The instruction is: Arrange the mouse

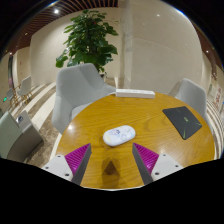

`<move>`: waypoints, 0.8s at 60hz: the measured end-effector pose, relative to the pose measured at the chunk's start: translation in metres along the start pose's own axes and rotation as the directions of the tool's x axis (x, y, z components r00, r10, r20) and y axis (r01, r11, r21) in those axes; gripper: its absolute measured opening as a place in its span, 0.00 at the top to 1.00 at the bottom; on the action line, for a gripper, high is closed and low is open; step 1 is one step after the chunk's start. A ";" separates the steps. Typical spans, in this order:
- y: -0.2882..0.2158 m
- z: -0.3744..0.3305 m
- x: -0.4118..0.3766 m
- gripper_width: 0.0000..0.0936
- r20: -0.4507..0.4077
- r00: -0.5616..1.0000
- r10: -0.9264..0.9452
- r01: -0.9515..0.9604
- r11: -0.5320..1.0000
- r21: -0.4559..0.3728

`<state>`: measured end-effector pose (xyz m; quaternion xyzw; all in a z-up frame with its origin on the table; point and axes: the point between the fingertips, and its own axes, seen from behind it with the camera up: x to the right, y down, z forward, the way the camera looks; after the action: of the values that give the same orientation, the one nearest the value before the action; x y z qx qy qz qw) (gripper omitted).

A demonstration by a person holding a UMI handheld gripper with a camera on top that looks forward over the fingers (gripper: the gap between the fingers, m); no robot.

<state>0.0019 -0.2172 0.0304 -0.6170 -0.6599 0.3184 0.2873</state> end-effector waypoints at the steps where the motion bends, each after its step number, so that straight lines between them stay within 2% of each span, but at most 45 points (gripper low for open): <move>1: -0.001 0.005 0.001 0.08 -0.003 1.000 0.000 0.000 1.000 -0.001; 18: -0.005 0.073 0.011 0.07 -0.031 0.999 0.023 -0.025 0.999 -0.043; 36: -0.025 0.105 -0.004 0.07 -0.003 1.000 0.009 -0.009 0.998 -0.061; 42: -0.028 0.108 -0.005 0.47 -0.002 1.000 -0.002 0.002 0.998 -0.066; 48: -0.028 0.108 -0.006 0.53 -0.003 1.000 -0.015 0.014 0.997 -0.072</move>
<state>-0.0985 -0.2313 -0.0161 -0.6226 -0.6749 0.2914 0.2684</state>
